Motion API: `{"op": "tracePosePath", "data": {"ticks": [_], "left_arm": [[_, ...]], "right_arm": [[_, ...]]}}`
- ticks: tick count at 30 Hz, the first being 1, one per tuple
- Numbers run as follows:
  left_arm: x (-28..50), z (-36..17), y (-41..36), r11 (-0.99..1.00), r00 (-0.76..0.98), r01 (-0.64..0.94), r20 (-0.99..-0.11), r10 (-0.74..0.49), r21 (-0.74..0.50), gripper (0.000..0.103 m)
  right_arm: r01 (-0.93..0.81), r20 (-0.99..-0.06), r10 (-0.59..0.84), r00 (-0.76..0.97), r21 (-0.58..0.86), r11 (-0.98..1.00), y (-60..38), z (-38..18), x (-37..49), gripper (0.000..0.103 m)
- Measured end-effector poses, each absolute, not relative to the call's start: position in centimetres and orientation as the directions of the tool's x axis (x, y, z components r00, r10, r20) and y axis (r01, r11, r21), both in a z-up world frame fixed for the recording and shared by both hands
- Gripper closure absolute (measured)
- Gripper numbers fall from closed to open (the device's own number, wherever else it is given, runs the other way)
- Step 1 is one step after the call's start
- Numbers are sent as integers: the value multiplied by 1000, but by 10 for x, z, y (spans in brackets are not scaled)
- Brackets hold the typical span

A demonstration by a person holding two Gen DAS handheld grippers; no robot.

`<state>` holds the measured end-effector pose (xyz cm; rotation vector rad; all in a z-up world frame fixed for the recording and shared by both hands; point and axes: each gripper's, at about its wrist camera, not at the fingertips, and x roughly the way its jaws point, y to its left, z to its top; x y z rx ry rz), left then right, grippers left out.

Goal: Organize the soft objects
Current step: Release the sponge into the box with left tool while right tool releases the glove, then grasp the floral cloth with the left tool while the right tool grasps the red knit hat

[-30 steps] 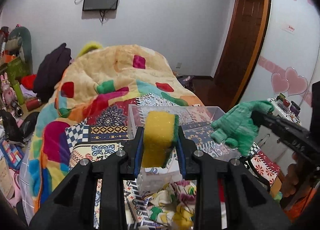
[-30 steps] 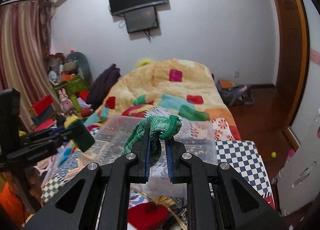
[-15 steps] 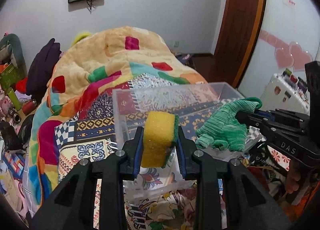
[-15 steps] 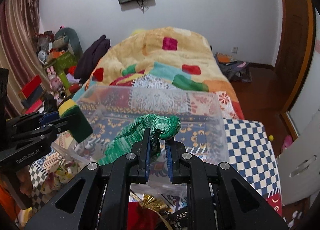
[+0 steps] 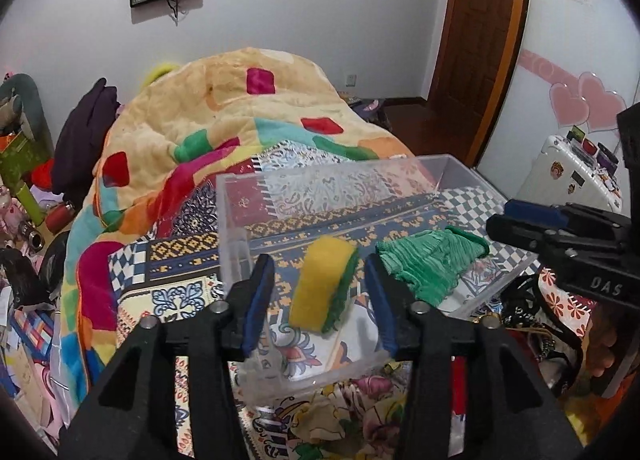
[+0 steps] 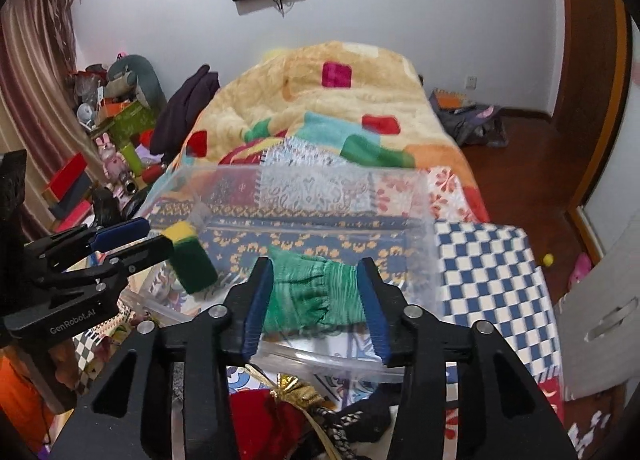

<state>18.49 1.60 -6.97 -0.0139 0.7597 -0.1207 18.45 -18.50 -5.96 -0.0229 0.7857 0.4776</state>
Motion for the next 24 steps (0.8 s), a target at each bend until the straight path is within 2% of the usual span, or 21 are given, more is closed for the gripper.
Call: {"op": "tracePosePath", "data": {"ticks": [6, 10, 16, 24], "left_arm": [[161, -50, 20, 994, 768, 102, -632, -102, -37, 38], [144, -44, 20, 994, 782, 109, -615, -98, -20, 33], [120, -51, 14, 991, 769, 136, -629, -115, -16, 32], [98, -77, 8, 987, 737, 158, -664, -130, -19, 32]], "right_arm": [[-414, -614, 376, 694, 88, 906, -194, -37, 159, 48], [-427, -592, 366, 718, 41, 904, -190, -33, 143, 45], [-471, -621, 385, 683, 28, 882, -176, -49, 126, 45], [-509, -710, 385, 590, 44, 860, -164, -93, 113, 45]]}}
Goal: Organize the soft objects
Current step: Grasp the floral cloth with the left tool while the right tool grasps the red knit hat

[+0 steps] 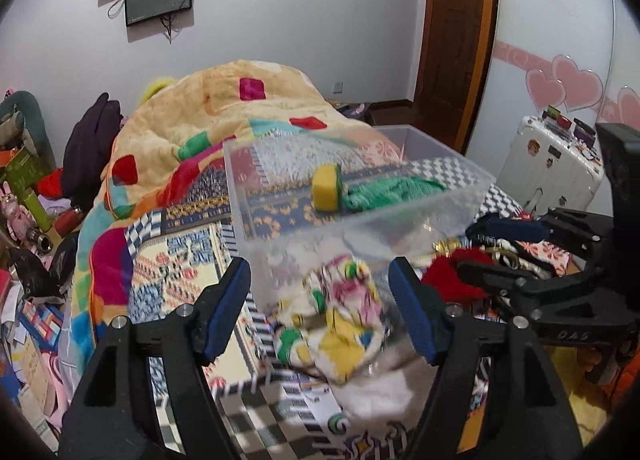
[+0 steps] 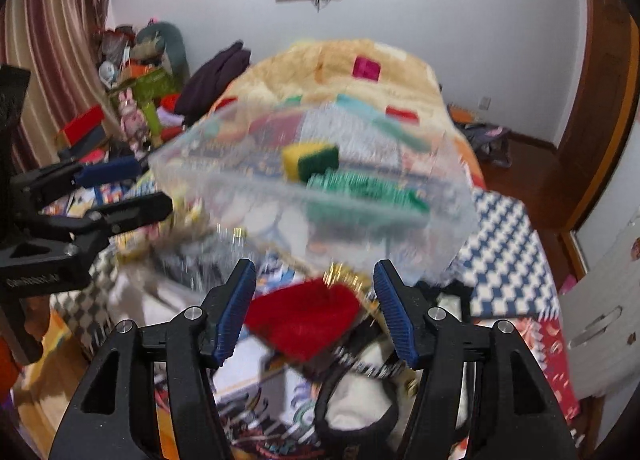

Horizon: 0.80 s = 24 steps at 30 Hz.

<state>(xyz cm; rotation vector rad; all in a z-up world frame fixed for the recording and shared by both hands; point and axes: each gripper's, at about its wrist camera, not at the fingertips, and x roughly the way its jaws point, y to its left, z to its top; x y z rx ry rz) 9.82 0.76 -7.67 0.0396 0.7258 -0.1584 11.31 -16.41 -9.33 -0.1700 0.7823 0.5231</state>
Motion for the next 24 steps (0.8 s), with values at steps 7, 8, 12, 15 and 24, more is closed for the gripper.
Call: {"op": "tracePosePath", "data": {"ticks": [7, 8, 12, 15, 24], "left_arm": [[94, -95, 17, 988, 712, 134, -687, -146, -71, 41], [95, -97, 17, 988, 708, 137, -690, -152, -77, 43], [97, -101, 17, 982, 693, 156, -697, -185, -106, 59], [96, -102, 15, 979, 688, 172, -697, -200, -111, 75], [89, -97, 16, 977, 708, 187, -675, -208, -105, 91]], "right_arm": [[-524, -751, 368, 549, 34, 851, -163, -113, 105, 45], [-523, -754, 366, 546, 34, 852, -164, -114, 106, 45], [-526, -766, 346, 542, 12, 850, -161, -120, 105, 45], [-534, -773, 326, 544, -19, 845, -156, -122, 104, 45], [-537, -781, 355, 514, 29, 843, -152, -120, 120, 73]]}}
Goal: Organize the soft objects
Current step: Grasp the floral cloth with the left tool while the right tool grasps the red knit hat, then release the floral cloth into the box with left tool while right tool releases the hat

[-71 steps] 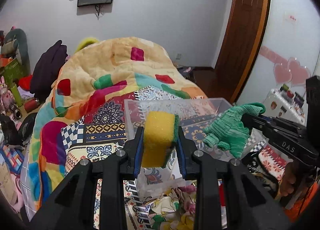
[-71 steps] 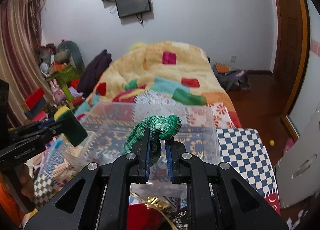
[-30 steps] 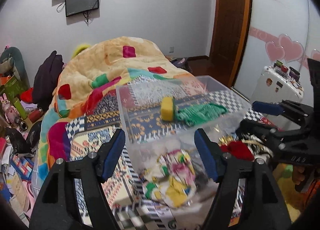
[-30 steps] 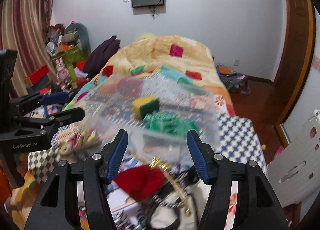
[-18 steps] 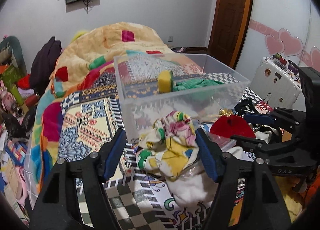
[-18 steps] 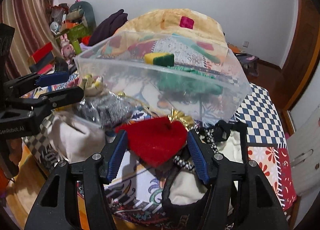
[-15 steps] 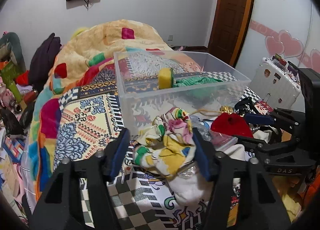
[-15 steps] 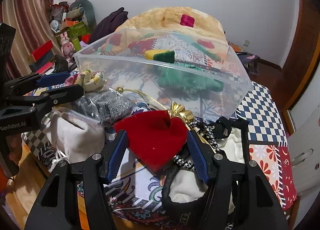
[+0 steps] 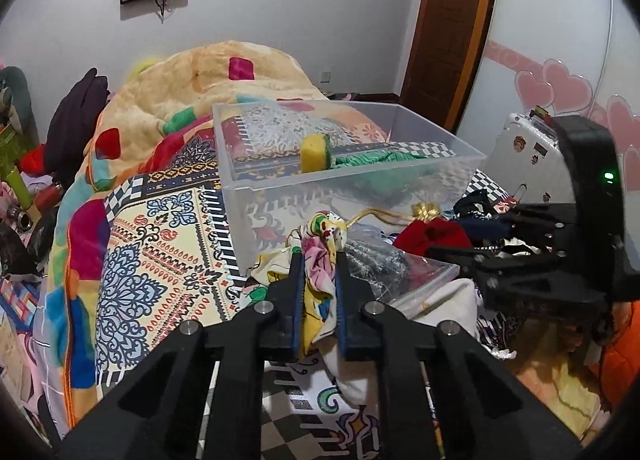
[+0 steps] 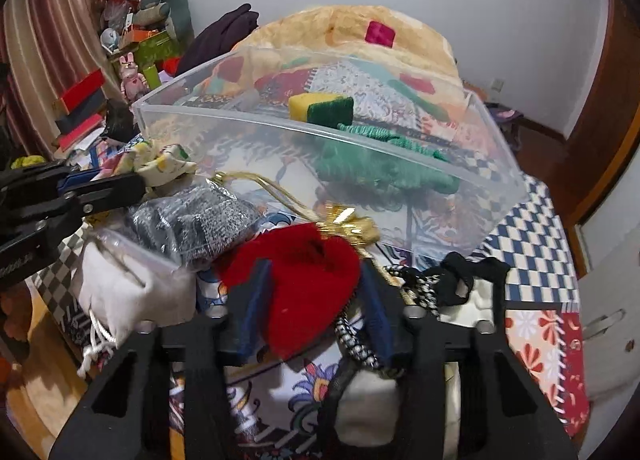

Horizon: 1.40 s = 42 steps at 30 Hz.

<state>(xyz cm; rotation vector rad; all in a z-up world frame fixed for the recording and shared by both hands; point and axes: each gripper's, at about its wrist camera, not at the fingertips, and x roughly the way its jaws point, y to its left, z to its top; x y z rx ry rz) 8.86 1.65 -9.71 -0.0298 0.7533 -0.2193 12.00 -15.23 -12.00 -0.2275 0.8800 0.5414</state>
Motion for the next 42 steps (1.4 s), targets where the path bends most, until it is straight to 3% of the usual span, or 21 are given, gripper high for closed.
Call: {"op": "tracePosePath", "data": {"ticks": [5, 12, 31, 42], "left_arm": [[85, -92, 23, 979, 724, 174, -660, -203, -110, 92], [82, -78, 30, 980, 755, 160, -626, -196, -114, 92], [95, -12, 31, 989, 872, 127, -466, -149, -78, 92], [137, -20, 25, 988, 853, 139, -498, -157, -73, 92]], "right_arm": [[-531, -782, 369, 502, 58, 845, -153, -122, 124, 89], [-519, -732, 402, 550, 78, 851, -161, -105, 118, 95], [-502, -523, 465, 714, 80, 861, -171, -21, 121, 96], [-460, -519, 422, 743, 61, 886, -157, -25, 158, 95]]}}
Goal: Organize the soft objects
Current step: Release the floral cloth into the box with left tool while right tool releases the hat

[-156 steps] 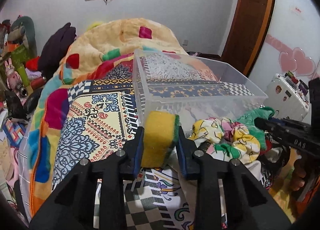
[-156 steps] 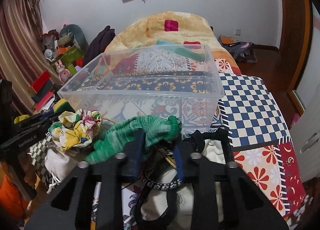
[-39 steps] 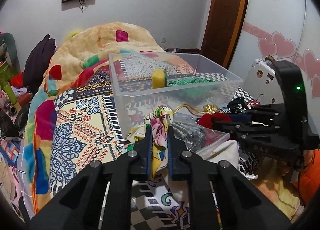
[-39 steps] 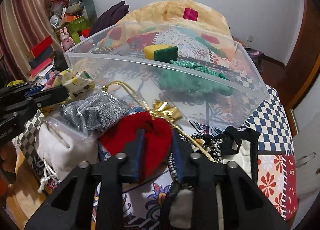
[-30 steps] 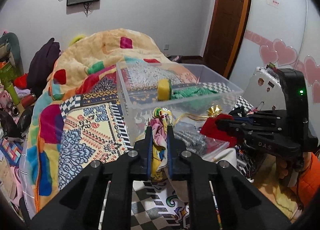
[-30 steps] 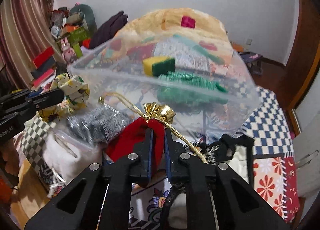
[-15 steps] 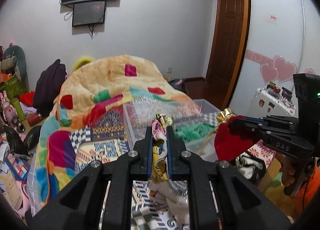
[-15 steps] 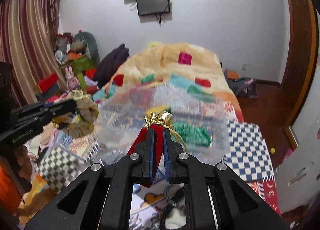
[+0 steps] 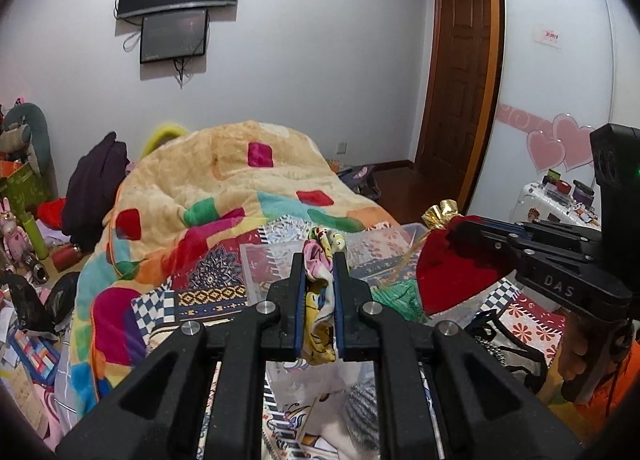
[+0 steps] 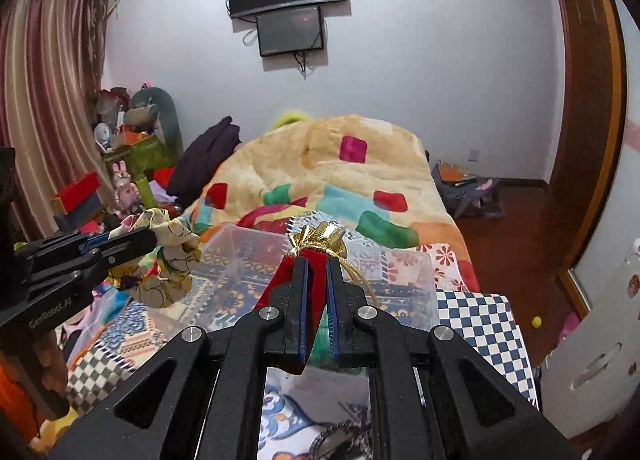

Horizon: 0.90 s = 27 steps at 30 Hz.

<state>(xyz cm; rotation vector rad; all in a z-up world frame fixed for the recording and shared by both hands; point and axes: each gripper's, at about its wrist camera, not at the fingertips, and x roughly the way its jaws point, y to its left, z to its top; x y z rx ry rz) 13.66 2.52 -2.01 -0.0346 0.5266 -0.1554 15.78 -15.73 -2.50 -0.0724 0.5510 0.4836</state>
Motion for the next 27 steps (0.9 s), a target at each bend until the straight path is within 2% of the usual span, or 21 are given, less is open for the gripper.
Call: {"op": "tracePosePath", "data": {"ticks": [14, 20, 23, 25, 27], "left_arm": [[184, -77, 13, 984, 729, 148, -661, -179, -102, 92], [184, -79, 10, 983, 714, 152, -677, -179, -99, 92], [182, -79, 8, 983, 705, 160, -686, -181, -95, 92], [180, -78, 7, 982, 703, 164, -688, -181, -91, 85], [177, -77, 7, 982, 703, 167, -687, -184, -92, 77]], "right_arm": [[-443, -660, 327, 676, -10, 896, -147, -70, 187, 95], [-452, -688, 322, 650, -9, 892, -149, -72, 187, 95], [-457, -701, 324, 636, -4, 889, -152, -71, 186, 91], [-460, -706, 329, 627, 5, 888, -156, -70, 184, 86], [-465, -705, 342, 621, 20, 885, -160, -67, 181, 74]]}}
